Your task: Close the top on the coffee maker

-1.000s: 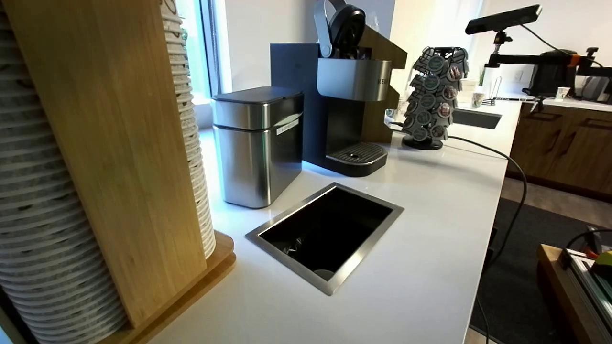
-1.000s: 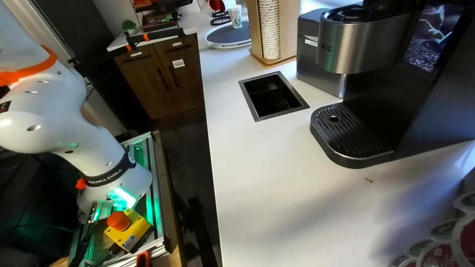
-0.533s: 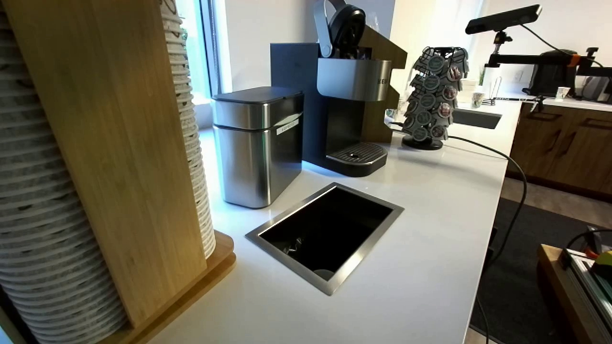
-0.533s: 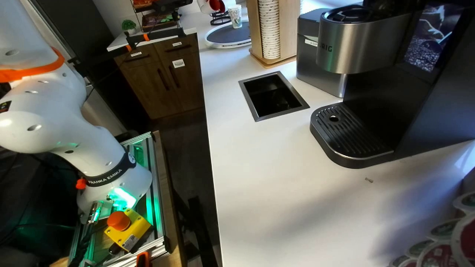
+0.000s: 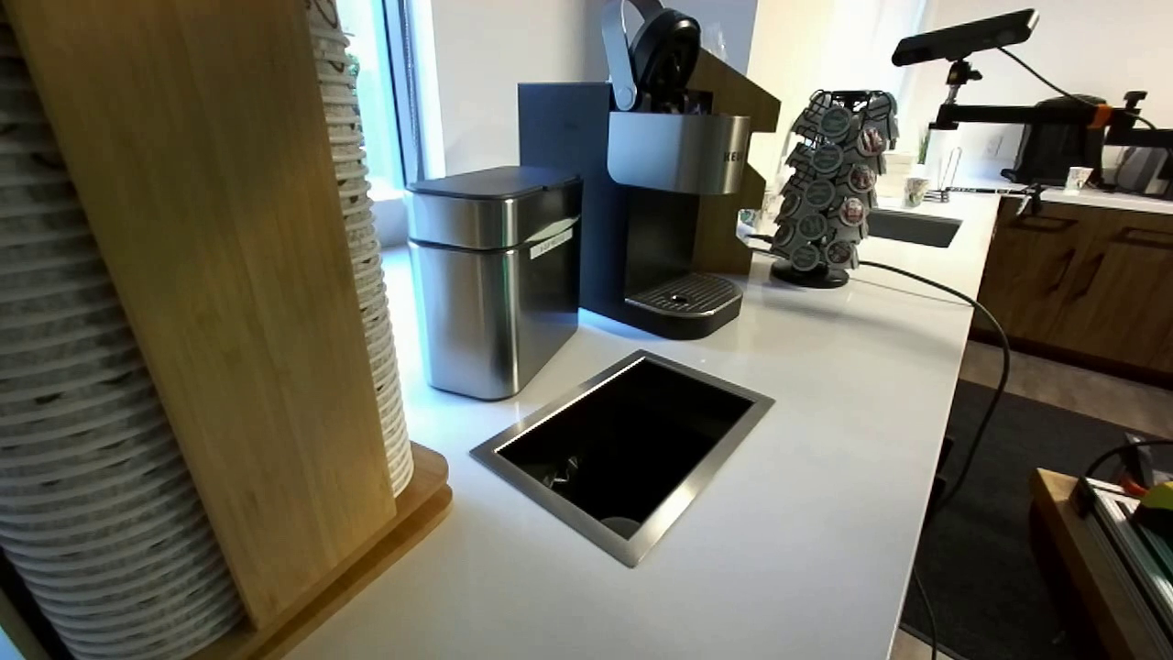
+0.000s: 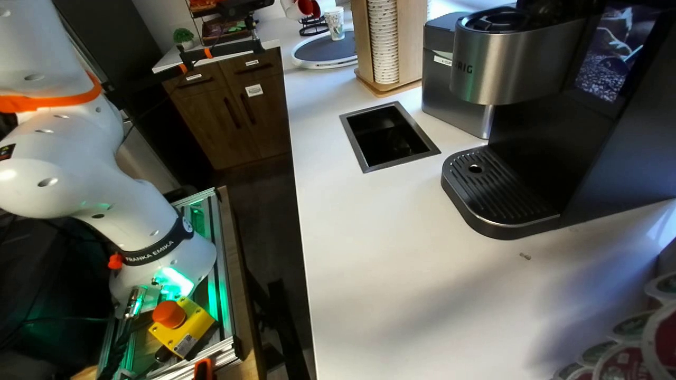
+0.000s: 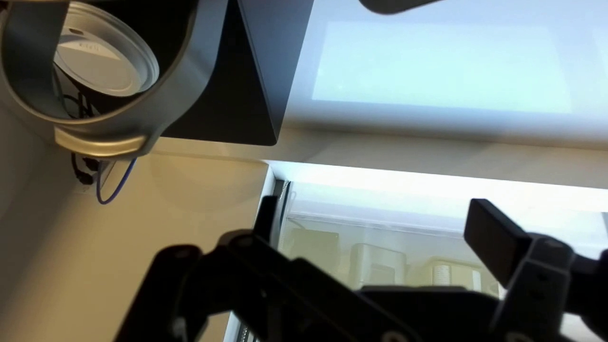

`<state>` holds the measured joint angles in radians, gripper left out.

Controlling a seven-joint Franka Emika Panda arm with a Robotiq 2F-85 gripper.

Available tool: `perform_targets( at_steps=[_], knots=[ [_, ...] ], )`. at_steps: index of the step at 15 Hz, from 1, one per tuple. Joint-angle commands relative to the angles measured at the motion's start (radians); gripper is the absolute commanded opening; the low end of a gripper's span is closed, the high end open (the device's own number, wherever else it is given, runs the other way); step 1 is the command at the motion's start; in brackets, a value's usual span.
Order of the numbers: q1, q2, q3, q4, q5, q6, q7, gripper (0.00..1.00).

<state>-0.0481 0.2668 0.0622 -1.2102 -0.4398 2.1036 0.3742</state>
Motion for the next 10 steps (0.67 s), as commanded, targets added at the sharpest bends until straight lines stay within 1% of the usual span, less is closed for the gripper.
perform_targets(
  at_steps=[1, 2, 3, 4, 6, 7, 8, 10],
  knots=[
    [0.003, 0.112, -0.009, 0.160, -0.023, -0.004, -0.021, 1.00],
    [0.002, 0.134, -0.011, 0.190, -0.028, -0.003, -0.036, 1.00],
    [0.002, 0.156, -0.016, 0.221, -0.036, -0.003, -0.047, 0.96],
    [0.001, 0.174, -0.021, 0.247, -0.041, -0.001, -0.063, 0.74],
    [-0.001, 0.210, -0.036, 0.301, -0.058, -0.002, -0.093, 0.70],
    [-0.003, 0.227, -0.045, 0.328, -0.071, -0.008, -0.117, 0.63],
    [-0.004, 0.241, -0.054, 0.350, -0.078, -0.016, -0.134, 0.53],
    [-0.010, 0.269, -0.071, 0.389, -0.083, -0.034, -0.166, 0.37]
  ],
)
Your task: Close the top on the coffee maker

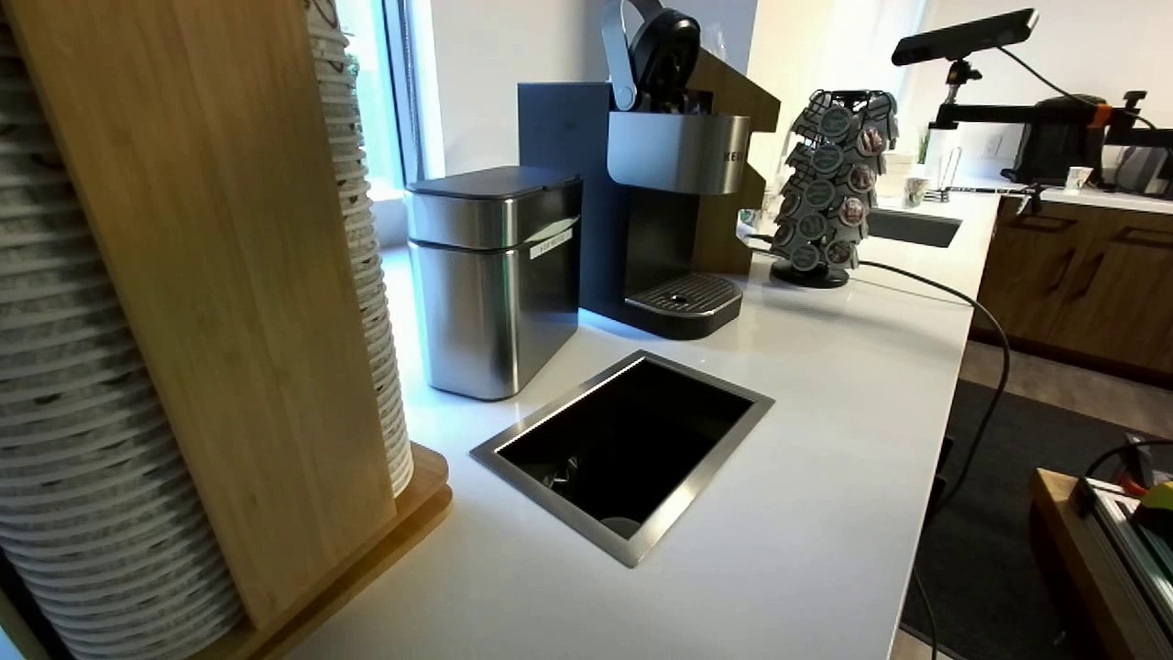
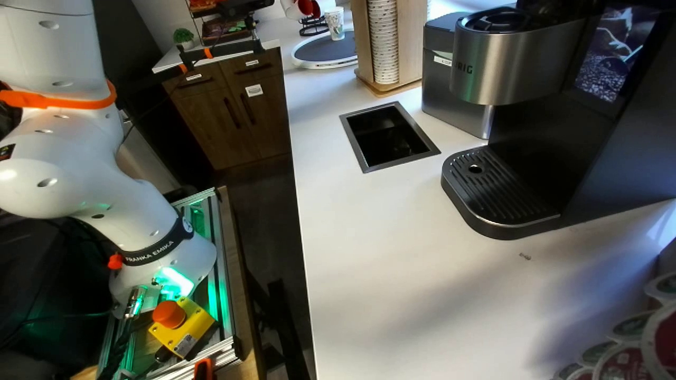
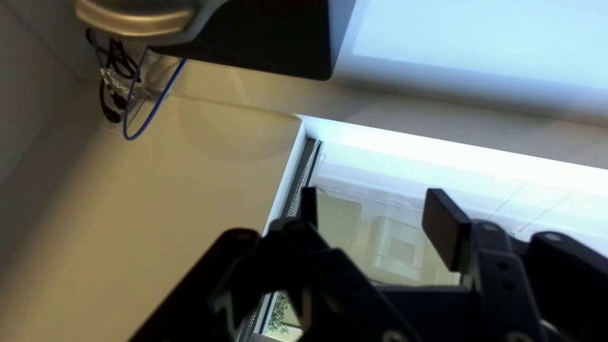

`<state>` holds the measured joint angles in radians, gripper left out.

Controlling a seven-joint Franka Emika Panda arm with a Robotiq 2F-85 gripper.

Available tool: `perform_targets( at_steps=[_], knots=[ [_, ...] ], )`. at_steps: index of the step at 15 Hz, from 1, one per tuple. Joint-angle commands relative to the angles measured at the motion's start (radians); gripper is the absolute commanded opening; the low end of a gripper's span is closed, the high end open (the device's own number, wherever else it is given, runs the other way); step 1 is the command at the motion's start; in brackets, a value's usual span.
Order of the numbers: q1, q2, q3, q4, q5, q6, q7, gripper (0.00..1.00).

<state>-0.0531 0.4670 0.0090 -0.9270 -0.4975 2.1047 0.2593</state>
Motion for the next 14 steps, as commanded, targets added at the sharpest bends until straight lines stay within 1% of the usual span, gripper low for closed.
perform_targets(
  at_steps=[1, 5, 9, 14],
  knots=[
    [-0.007, 0.081, -0.029, 0.123, -0.030, -0.040, -0.061, 0.30],
    [-0.016, 0.118, -0.069, 0.173, -0.031, -0.115, -0.090, 0.00],
    [-0.005, 0.137, -0.116, 0.221, -0.055, -0.270, -0.088, 0.00],
    [0.000, 0.157, -0.140, 0.269, -0.052, -0.437, -0.085, 0.00]
  ],
)
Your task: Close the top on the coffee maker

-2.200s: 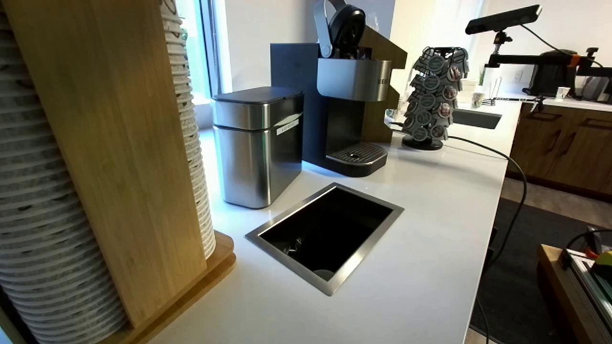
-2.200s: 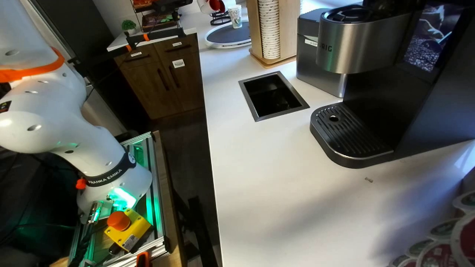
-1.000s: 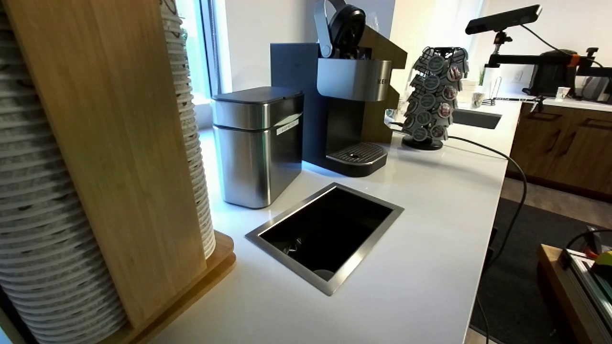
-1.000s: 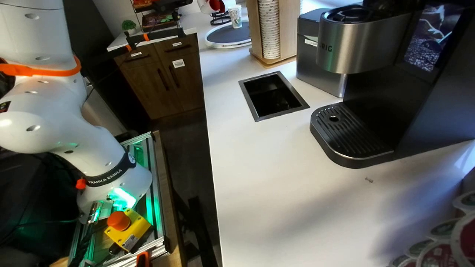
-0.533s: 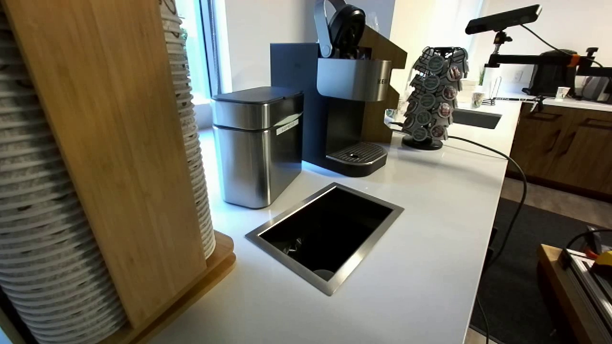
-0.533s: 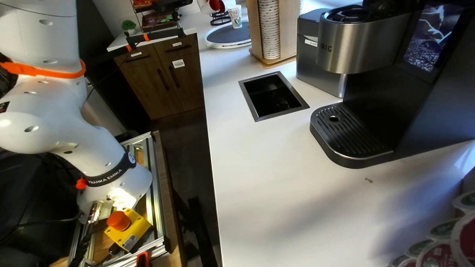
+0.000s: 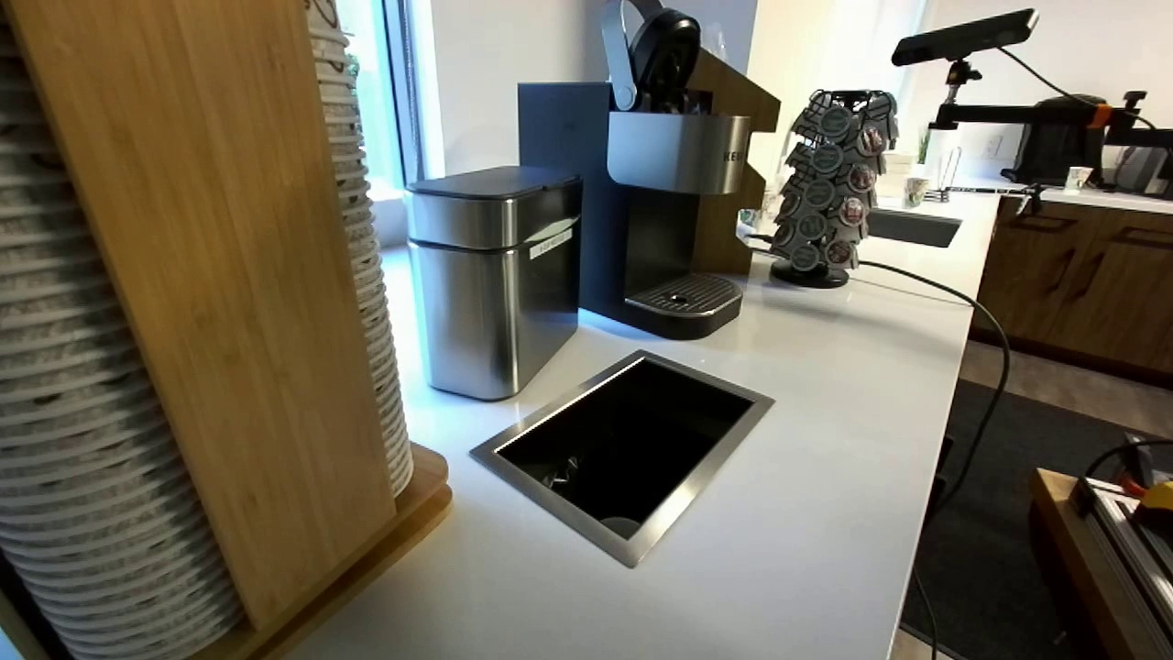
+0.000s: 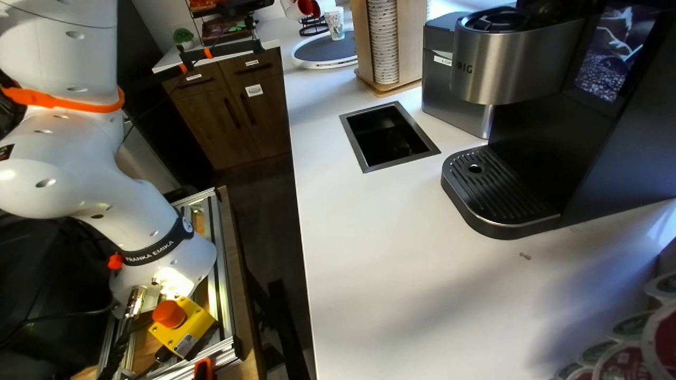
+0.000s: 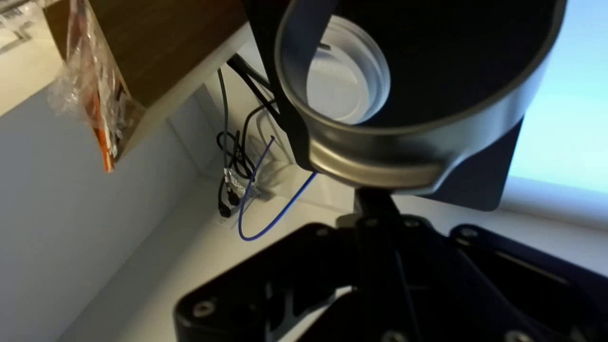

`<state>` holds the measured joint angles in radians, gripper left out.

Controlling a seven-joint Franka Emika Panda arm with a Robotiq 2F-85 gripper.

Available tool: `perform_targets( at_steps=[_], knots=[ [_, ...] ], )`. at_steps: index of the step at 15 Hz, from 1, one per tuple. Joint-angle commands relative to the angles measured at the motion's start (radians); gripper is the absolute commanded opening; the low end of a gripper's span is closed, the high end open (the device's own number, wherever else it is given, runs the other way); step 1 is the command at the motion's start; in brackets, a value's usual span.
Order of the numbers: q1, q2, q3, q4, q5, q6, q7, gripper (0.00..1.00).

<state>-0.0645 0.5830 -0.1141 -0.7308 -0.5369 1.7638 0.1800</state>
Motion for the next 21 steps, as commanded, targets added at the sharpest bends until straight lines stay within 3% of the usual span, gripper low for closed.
perform_targets(
  at_steps=[1, 14, 21],
  knots=[
    [0.010, 0.044, -0.017, 0.080, -0.009, -0.116, -0.007, 0.00],
    [0.010, -0.004, -0.004, 0.131, 0.031, -0.425, 0.012, 0.00],
    [-0.016, -0.021, 0.000, 0.136, 0.054, -0.510, 0.045, 0.00]
  ],
)
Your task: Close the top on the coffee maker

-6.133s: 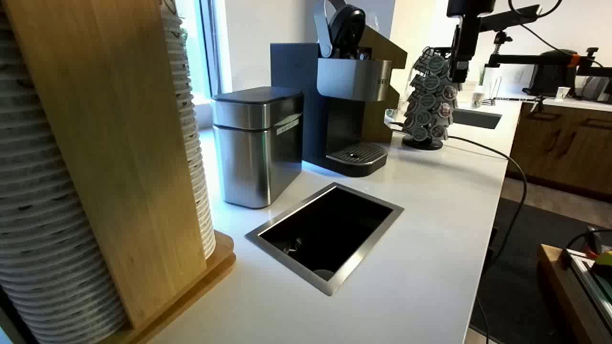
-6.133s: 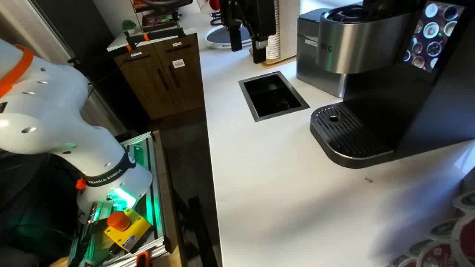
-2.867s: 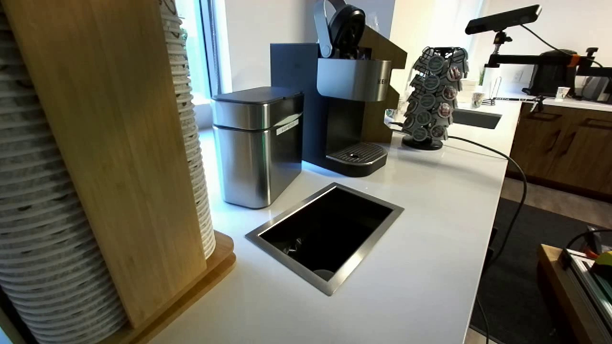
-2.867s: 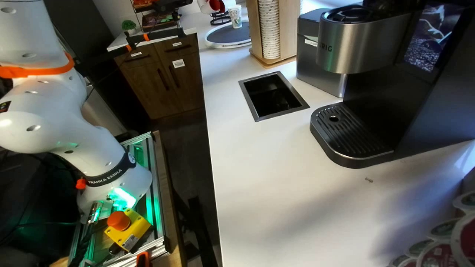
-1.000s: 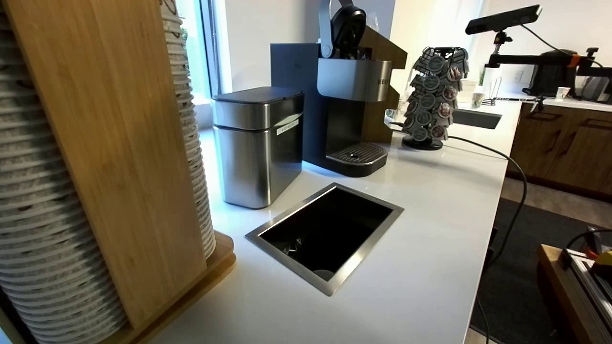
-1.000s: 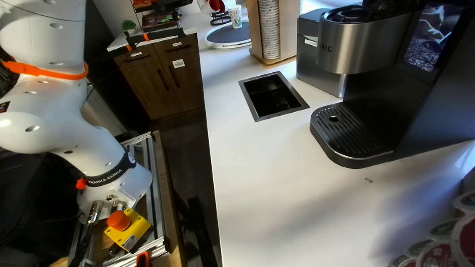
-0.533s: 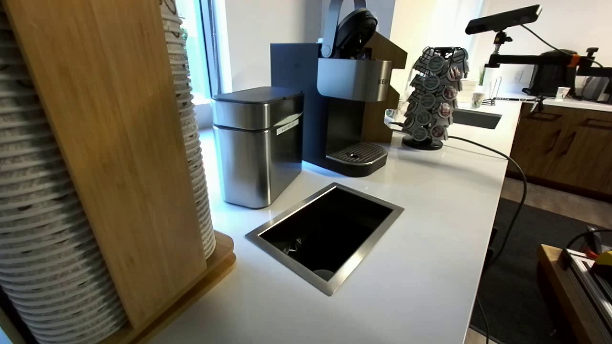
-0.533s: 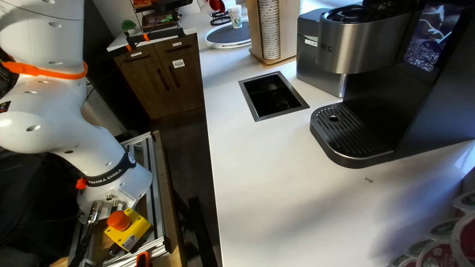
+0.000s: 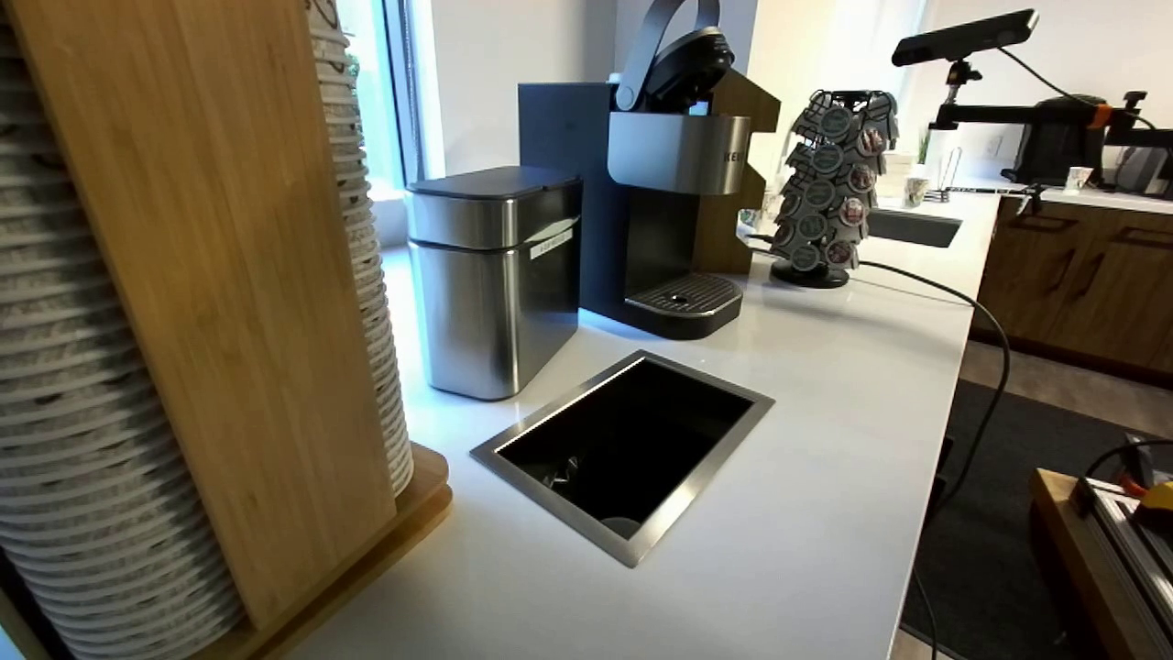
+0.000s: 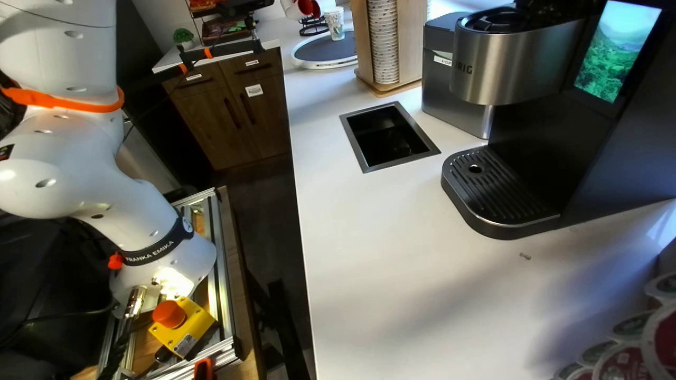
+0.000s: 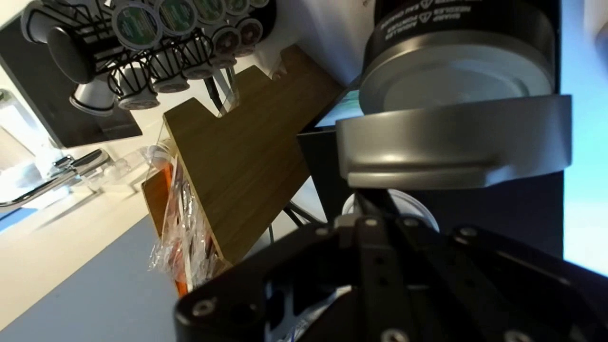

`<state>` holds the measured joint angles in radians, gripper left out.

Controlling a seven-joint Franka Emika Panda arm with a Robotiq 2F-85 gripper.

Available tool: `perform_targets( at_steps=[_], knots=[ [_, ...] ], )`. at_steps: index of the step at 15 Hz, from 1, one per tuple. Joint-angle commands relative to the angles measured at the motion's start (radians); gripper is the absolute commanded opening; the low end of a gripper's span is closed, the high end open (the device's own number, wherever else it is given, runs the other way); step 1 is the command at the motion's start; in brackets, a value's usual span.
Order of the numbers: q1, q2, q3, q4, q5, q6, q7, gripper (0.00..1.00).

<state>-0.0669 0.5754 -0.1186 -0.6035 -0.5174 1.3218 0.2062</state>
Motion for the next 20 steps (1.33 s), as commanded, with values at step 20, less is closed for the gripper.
perform_targets(
  at_steps=[20],
  knots=[
    [-0.107, -0.018, 0.020, -0.012, 0.190, -0.400, 0.003, 0.00]
  ],
)
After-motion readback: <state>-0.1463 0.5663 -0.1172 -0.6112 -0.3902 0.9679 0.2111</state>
